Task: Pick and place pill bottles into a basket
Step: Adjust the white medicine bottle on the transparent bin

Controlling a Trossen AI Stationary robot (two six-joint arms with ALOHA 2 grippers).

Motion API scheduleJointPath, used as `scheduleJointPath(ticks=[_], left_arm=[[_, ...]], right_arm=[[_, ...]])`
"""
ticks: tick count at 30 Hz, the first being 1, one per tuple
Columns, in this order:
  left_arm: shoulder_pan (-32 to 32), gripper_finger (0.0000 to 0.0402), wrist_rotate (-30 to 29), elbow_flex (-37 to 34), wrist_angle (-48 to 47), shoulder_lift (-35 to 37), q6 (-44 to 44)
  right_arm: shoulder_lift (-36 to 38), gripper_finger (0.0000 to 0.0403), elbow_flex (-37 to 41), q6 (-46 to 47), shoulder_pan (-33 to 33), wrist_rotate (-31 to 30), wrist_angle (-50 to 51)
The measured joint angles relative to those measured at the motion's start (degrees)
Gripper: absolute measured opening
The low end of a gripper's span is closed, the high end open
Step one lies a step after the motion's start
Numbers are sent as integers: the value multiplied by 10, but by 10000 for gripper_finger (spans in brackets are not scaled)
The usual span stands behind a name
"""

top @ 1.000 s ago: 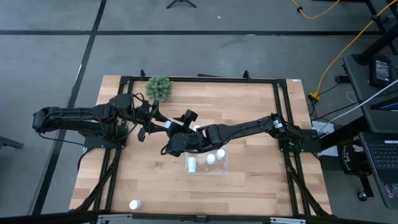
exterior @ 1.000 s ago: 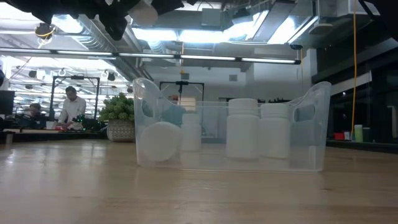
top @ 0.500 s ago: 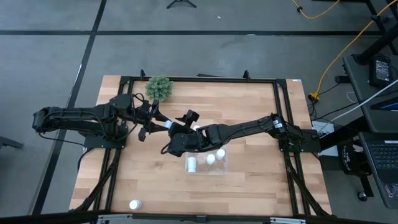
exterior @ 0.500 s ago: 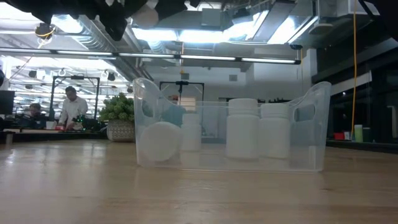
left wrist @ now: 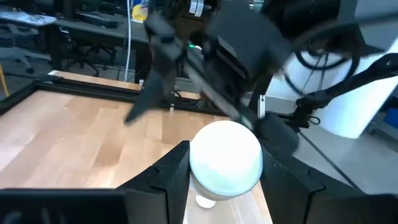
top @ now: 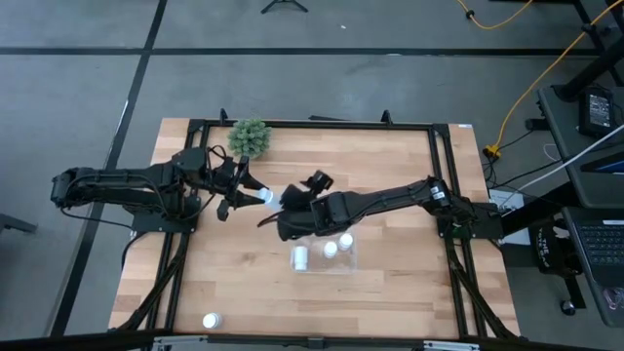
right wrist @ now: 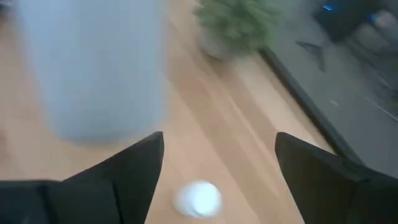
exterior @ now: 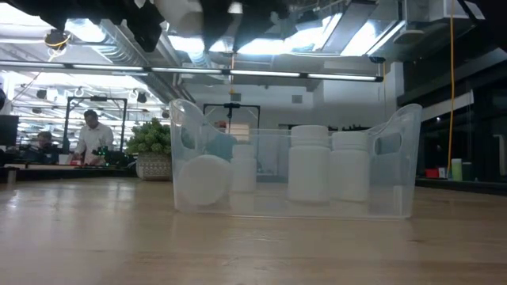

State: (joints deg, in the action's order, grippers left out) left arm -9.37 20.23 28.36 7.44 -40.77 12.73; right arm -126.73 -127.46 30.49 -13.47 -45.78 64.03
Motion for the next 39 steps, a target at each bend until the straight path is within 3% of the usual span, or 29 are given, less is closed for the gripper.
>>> scheduleJointPath(ticks=[7,13,25,39], left_arm=[[0,156,-1,0,-19,-9,0],[3,156,4,0,-34,-43,1],[36,156,16,12,-10,-132,0],[70,156,37,191,-75,-325,-51]], right_arm=[[43,308,0,102,-20,-81,114],[88,308,0,252,-46,-137,260],[214,308,88,319,-107,-187,259],[385,308,321,474,-181,-193,257]])
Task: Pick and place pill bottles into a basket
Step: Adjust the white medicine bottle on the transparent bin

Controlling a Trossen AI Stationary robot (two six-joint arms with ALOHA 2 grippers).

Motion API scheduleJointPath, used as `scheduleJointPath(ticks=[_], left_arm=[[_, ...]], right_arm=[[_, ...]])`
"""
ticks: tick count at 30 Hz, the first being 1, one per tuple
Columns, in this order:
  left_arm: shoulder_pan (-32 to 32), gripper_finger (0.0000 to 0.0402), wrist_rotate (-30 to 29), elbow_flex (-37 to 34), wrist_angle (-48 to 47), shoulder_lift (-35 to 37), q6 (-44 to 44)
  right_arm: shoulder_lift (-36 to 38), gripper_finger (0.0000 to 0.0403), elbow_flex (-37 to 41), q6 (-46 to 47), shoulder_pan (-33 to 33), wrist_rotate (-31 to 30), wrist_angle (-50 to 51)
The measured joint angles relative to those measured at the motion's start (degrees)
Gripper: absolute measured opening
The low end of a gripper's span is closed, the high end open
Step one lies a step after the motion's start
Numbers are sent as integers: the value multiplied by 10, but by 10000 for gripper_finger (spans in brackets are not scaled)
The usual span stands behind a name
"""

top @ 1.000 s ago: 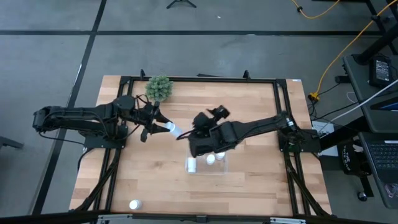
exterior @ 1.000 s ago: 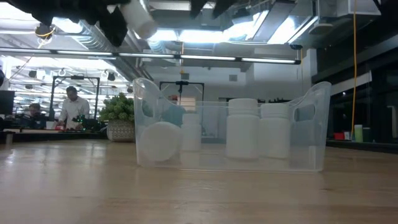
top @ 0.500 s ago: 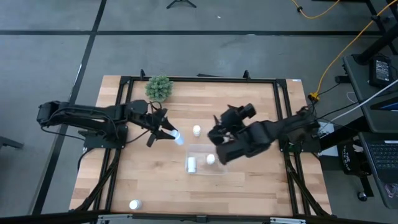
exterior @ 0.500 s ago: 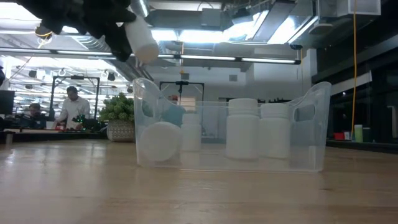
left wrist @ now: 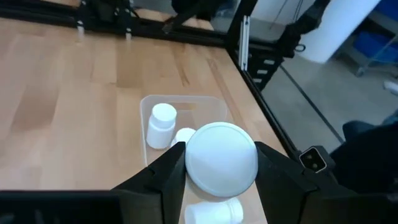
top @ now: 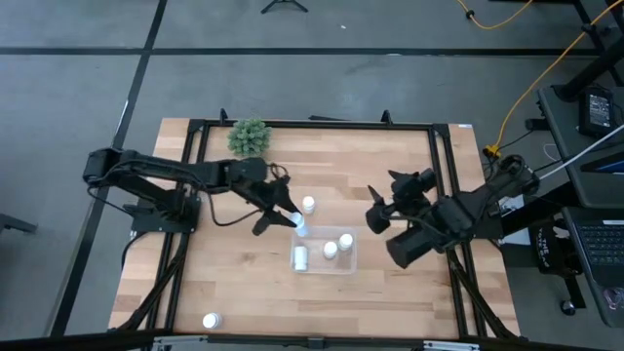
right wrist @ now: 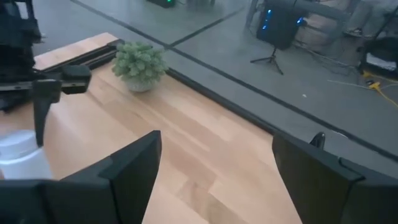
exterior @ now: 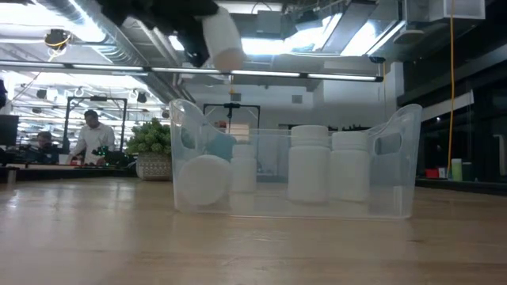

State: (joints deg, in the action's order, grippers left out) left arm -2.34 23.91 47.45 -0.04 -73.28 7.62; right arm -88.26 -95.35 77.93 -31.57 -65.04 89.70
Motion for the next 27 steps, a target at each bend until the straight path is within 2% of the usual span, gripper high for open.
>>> scheduleJointPath(ticks=[6,13,27], left_arm=[[20,156,-9,51,-2,-75,-1],[39,156,-22,92,-1,-130,0],[54,156,-55,99,-2,-191,23]], right_arm=[[17,308,37,14,-20,0,-3],[17,308,42,-2,-25,0,0],[17,308,42,-36,-36,0,3]])
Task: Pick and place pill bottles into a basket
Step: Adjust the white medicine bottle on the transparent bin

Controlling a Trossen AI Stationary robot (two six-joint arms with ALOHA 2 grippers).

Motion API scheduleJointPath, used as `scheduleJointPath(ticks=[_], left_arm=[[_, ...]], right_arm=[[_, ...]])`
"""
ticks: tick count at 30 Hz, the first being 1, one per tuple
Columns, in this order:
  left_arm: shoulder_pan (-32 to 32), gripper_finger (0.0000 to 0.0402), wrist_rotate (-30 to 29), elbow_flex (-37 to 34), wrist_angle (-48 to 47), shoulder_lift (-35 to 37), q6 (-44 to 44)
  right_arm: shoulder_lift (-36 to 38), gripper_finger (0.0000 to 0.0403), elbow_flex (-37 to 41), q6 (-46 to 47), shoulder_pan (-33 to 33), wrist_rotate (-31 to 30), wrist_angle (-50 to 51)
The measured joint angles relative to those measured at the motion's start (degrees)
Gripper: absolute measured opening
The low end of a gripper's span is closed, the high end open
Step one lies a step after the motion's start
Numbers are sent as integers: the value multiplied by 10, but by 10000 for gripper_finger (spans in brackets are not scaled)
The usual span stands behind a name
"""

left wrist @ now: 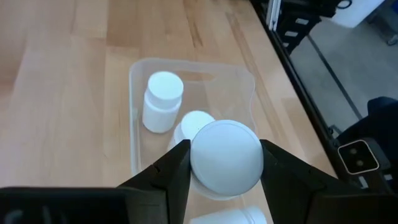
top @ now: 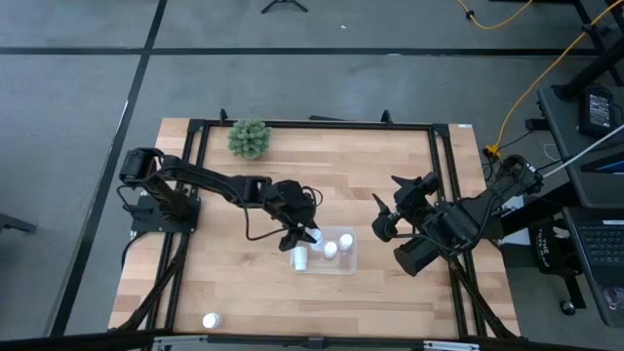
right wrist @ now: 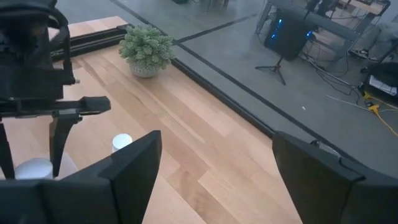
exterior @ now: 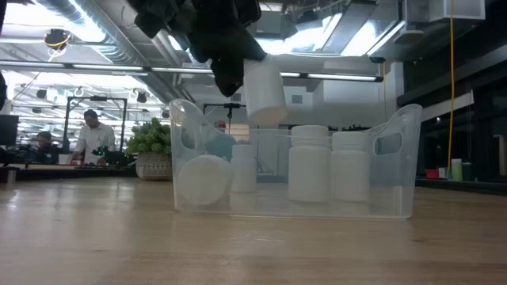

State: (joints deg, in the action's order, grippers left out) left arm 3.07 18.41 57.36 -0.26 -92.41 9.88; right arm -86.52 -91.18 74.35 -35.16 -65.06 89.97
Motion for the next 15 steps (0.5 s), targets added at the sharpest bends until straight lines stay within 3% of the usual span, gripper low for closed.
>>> scheduleJointPath(ticks=[15], left_arm=[[3,156,-9,0,1,-5,9]], right_arm=[[0,308,0,-36,0,0,0]])
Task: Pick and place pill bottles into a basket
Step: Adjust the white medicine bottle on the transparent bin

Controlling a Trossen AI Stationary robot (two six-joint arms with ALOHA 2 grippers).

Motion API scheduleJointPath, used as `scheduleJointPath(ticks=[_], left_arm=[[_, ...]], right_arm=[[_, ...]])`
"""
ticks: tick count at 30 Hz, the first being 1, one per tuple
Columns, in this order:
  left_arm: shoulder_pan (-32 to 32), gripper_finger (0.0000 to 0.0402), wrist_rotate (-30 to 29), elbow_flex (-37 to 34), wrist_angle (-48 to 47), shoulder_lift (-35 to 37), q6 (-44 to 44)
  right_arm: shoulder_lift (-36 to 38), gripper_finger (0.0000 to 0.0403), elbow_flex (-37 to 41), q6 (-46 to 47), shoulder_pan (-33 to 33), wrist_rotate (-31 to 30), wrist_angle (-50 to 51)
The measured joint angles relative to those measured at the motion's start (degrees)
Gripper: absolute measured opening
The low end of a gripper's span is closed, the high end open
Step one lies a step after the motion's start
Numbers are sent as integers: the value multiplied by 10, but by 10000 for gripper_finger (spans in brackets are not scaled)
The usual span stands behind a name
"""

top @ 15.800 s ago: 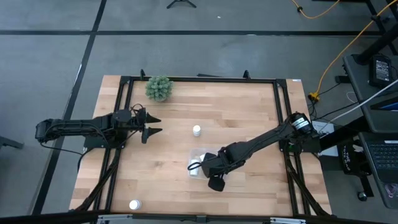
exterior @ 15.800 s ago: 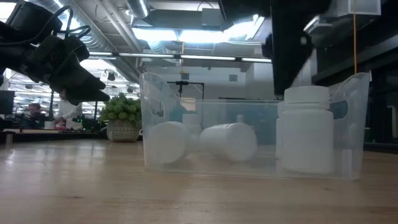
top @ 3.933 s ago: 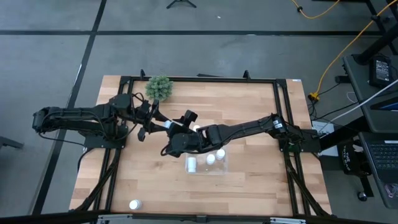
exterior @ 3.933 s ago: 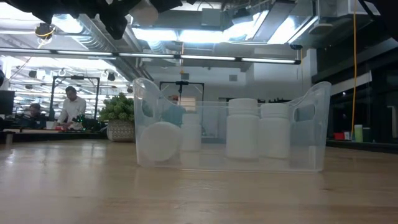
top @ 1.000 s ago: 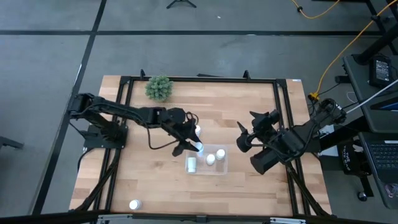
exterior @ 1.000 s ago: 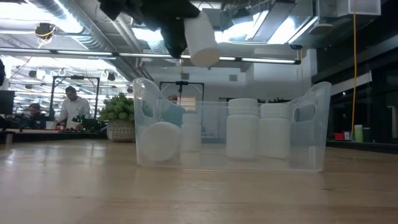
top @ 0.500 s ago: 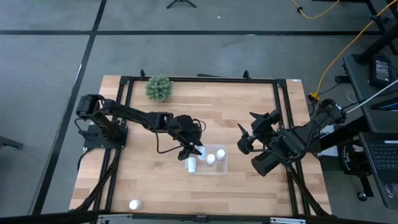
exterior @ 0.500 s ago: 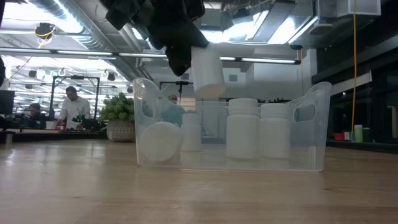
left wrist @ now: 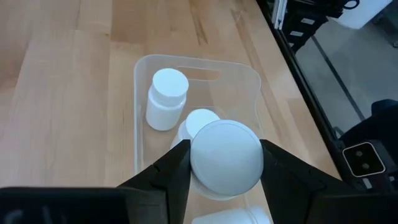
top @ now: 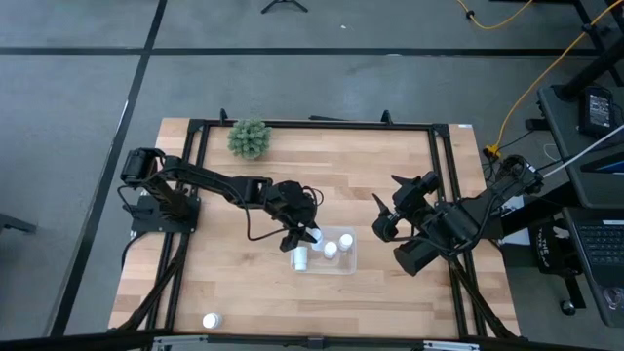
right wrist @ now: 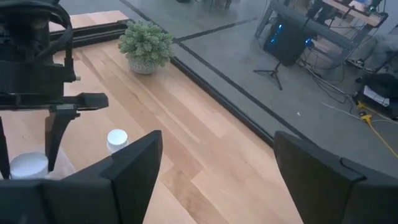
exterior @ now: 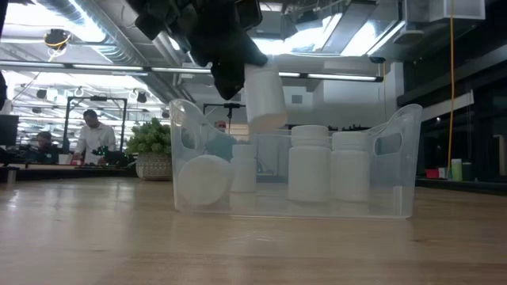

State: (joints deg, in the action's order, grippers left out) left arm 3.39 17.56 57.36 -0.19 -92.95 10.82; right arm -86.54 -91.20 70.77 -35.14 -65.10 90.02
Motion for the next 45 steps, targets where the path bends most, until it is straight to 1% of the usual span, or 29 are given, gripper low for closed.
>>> scheduleJointPath(ticks=[5,13,21,26,32,36,40,45], left_arm=[[15,156,4,15,-3,0,13],[28,156,-1,57,-56,0,-10],[29,156,0,94,-58,-10,-31],[30,156,6,133,-68,-54,-43],[30,156,21,205,-77,-127,-65],[32,156,45,243,-77,-165,-68],[33,156,52,266,-90,-193,-76],[32,156,64,268,-92,-210,-76]], right_arm=[[0,308,0,-4,0,-5,0],[1,308,0,-5,0,-9,0],[1,308,0,-6,0,-9,0],[1,308,0,-5,0,-10,0],[1,308,0,-6,0,-10,0],[1,308,0,-10,0,-10,0],[1,308,0,-24,0,-10,0],[1,308,0,-37,0,-10,0]])
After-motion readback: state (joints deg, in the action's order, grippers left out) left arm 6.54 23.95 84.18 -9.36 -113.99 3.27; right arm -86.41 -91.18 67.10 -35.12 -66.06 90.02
